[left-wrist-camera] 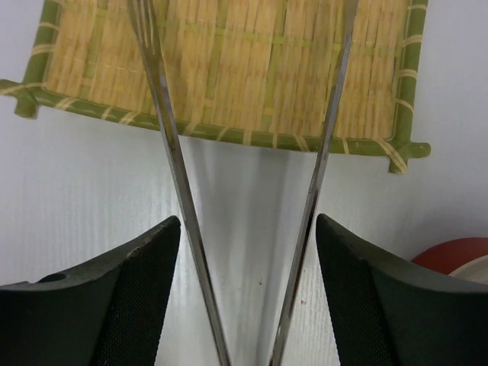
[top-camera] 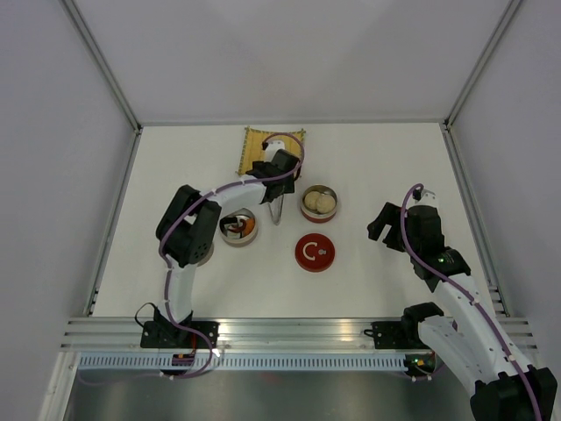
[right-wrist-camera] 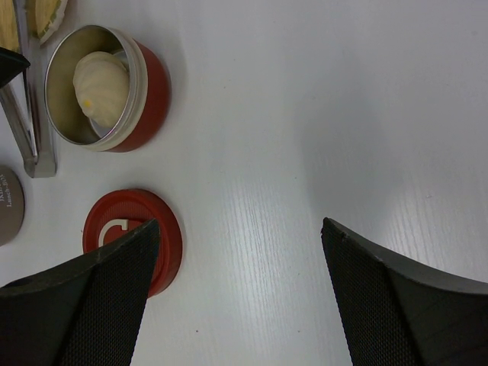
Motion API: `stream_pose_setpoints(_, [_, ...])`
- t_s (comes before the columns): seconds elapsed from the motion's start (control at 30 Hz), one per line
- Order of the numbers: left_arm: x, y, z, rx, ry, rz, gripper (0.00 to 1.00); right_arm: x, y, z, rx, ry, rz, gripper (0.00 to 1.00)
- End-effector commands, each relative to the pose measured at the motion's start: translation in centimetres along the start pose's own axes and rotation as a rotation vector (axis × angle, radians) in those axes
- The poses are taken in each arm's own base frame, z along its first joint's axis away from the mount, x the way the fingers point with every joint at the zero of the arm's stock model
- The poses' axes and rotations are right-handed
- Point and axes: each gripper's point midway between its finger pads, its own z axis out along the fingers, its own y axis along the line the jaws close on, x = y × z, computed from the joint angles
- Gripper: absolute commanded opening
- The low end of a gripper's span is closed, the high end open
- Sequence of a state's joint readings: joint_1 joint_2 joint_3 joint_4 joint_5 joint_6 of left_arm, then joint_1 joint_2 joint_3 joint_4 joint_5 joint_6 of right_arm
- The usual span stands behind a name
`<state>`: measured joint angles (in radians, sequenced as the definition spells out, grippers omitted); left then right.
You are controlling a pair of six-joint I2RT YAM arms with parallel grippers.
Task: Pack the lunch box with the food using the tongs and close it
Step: Place the clamp on the plate, then pick up the box lid from the center of the board.
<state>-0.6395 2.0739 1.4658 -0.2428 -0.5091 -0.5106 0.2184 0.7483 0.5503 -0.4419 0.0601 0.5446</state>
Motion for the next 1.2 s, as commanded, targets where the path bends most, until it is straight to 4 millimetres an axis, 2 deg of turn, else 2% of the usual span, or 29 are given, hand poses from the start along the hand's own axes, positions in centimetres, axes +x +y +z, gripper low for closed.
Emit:
stream_pose_setpoints(0.0, [-6.0,0.1,-2.9,0.055,-0.102,-0.052,0.79,-0.3,0.1,-0.1,-0.005,-0.008,-0.004,0.93])
stream_pose_setpoints(0.07, [-7.1,0.5,-3.7,0.068,-0.113,-0.049,0.94,-0.3,0.2,-0.1,-0.008,-0.006,-0.004,0.93])
stream_pose_setpoints(0.13, [-7.8,0.5,-4.5,0.087,-0.121,-0.043,0.98,-0.3,0.2,-0.1,-0.009,-0.009,-0.003,0.93])
stream_pose_setpoints(0.2, [-8.9,0.8,-6.0,0.104,-0.144,-0.036,0.99,-0.2,0.3,0.0,-0.014,-0.001,-0.005,0.93])
stream_pose_setpoints(0.23, [-8.7,1.2,-6.5,0.102,-0.135,-0.023,0.99,-0.2,0.4,0.0,-0.019,0.002,-0.006,0.93])
stream_pose_setpoints(0.27, [-9.7,1.4,-8.2,0.125,-0.157,-0.034,0.99,-0.1,0.5,0.0,-0.024,0.007,-0.008,0.93])
stream_pose_setpoints(0.3, [-9.8,1.6,-8.9,0.137,-0.159,-0.037,0.99,0.0,0.6,0.0,-0.028,0.010,-0.009,0.93])
stream_pose_setpoints(0.33, [-10.2,2.6,-10.7,0.150,-0.173,-0.051,0.99,0.0,0.6,0.1,-0.032,0.012,-0.009,0.93])
stream_pose_setpoints(0.37, [-9.8,2.8,-11.6,0.172,-0.161,-0.051,0.99,0.1,0.6,0.1,-0.034,0.013,-0.008,0.93])
stream_pose_setpoints(0.43, [-9.6,4.6,-13.3,0.178,-0.159,-0.073,0.99,0.3,0.7,0.3,-0.043,0.018,-0.006,0.93])
stream_pose_setpoints(0.47, [-7.4,6.2,-13.4,0.153,-0.106,-0.066,1.00,0.4,0.8,0.3,-0.045,0.023,-0.008,0.93])
stream_pose_setpoints(0.5, [-8.0,7.6,-15.7,0.172,-0.134,-0.111,1.00,0.4,0.8,0.3,-0.051,0.022,-0.008,0.93])
stream_pose_setpoints(0.53, [-5.8,10.1,-15.0,0.142,-0.081,-0.155,1.00,0.5,0.8,0.4,-0.052,0.022,-0.008,0.93])
stream_pose_setpoints(0.57, [-4.7,10.8,-15.7,0.178,-0.049,-0.183,1.00,0.6,0.7,0.5,-0.051,0.020,-0.006,0.93])
stream_pose_setpoints(0.6, [-4.8,12.1,-17.2,0.188,-0.068,-0.225,1.00,0.7,0.7,0.8,-0.052,0.020,-0.005,0.93])
stream_pose_setpoints(0.63, [-2.7,14.3,-16.7,0.145,-0.029,-0.274,0.99,1.0,1.1,0.7,-0.076,0.035,-0.005,0.93])
stream_pose_setpoints(0.77, [2.1,19.1,-18.0,0.017,0.040,-0.392,1.00,1.3,1.2,1.0,-0.081,0.053,-0.009,0.93])
stream_pose_setpoints(0.8, [3.1,19.8,-18.4,-0.004,0.058,-0.433,1.00,1.3,1.2,1.1,-0.082,0.054,-0.008,0.93])
stream_pose_setpoints(0.87, [4.8,21.3,-19.5,-0.050,0.047,-0.641,1.00,1.3,1.2,1.1,-0.084,0.052,-0.006,0.93])
stream_pose_setpoints(1.03, [5.5,21.7,-21.3,-0.064,0.027,-0.920,0.97,1.4,1.4,1.1,-0.092,0.050,0.007,0.93])
stream_pose_setpoints(1.17, [7.5,22.9,-21.0,-0.171,0.046,-1.041,0.91,1.7,1.2,1.0,-0.090,0.045,0.026,0.93])
